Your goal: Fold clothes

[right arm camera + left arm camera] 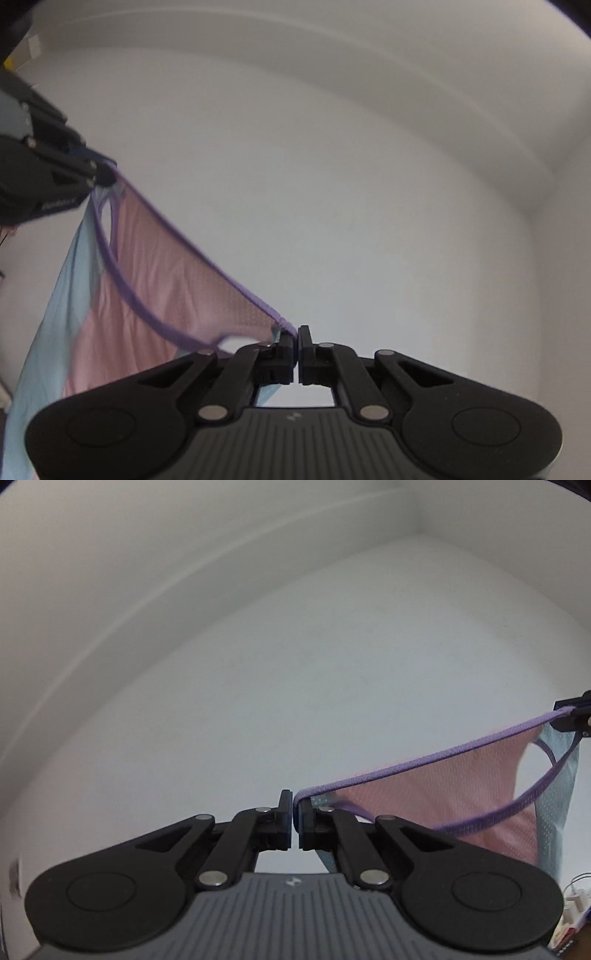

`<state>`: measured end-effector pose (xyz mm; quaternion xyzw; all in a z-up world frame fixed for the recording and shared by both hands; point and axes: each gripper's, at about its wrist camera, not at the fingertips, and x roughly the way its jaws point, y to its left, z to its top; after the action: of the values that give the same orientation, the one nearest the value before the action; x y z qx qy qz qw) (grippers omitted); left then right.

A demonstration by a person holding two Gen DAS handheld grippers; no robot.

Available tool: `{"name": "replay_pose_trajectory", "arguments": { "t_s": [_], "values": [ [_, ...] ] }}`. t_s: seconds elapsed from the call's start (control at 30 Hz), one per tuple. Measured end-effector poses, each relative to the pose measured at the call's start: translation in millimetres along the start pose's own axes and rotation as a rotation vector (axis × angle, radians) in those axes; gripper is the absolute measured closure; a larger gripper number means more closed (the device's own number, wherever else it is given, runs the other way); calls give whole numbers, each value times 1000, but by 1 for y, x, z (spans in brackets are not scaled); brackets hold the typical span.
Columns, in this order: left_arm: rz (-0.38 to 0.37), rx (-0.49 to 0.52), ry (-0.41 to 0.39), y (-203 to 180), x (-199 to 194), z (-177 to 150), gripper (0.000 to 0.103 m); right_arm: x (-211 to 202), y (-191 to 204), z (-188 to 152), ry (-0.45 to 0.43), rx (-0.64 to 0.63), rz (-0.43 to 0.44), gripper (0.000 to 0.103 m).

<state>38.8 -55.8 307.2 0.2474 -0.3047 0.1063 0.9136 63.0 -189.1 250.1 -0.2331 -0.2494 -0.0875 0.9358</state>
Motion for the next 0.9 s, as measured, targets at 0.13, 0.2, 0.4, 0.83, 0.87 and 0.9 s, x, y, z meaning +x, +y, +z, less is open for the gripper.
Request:
{"name": "replay_pose_trajectory", "arguments": {
  "t_s": [0.13, 0.2, 0.4, 0.83, 0.87, 0.9],
  "values": [
    [-136, 9, 165, -7, -31, -30, 100, -44, -1, -4, -54, -15, 12, 102],
    [-223, 25, 307, -20, -53, -59, 100, -58, 9, -22, 26, -41, 84, 102],
    [-475, -9, 768, -60, -157, -147, 100, -106, 37, -111, 529, 31, 469, 102],
    [-697, -378, 974, 59, -268, -146, 59, -235, -2, -110, 971, 112, 943, 70],
    [-652, -384, 972, 71, -266, -144, 56, -238, -12, -104, 960, 131, 950, 64],
    [-604, -374, 972, 78, -260, -144, 56, -233, -23, -101, 943, 164, 957, 57]
  ]
}}
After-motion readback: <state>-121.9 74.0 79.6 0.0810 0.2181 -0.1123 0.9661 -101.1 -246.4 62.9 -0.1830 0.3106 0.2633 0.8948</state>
